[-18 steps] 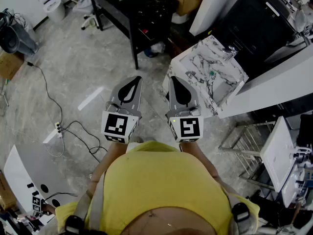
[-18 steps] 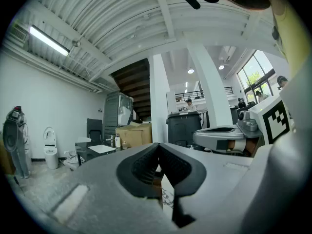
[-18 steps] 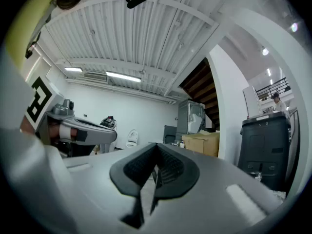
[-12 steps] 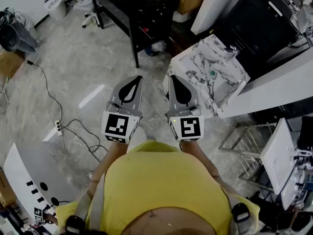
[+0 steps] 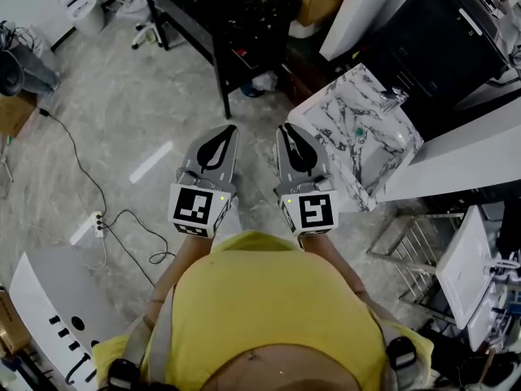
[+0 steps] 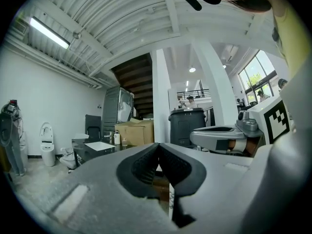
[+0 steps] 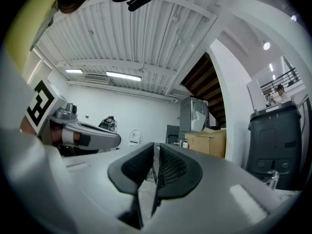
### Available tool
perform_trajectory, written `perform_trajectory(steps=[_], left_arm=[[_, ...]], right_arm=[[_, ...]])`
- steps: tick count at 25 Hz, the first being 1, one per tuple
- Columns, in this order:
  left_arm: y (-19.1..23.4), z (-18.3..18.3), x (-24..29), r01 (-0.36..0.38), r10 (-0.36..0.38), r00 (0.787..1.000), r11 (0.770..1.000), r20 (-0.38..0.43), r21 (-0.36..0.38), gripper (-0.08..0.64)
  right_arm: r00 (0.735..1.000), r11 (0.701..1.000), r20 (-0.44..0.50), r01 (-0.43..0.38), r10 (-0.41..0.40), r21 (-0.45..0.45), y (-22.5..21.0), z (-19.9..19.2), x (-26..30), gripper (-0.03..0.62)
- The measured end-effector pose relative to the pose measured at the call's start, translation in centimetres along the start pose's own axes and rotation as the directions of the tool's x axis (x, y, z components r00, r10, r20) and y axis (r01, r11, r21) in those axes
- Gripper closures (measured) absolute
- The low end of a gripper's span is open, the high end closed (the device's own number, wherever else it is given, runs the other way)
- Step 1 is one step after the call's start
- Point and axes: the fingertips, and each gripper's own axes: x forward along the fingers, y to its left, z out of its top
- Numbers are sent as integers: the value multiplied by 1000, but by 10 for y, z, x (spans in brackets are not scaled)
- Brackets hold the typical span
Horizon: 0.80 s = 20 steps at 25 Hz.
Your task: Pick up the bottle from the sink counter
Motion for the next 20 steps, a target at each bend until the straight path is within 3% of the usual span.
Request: perform_trajectory(steps=[13, 20], left_arm=[[167, 6, 143, 80, -81, 997, 996, 13, 44, 557], [237, 6, 205, 117, -118, 993, 992, 13, 42, 556]], right_arm=[[998, 998, -15, 64, -65, -24, -44, -16, 218, 528], [993, 994, -37, 111, -112, -19, -63, -31, 303, 523]])
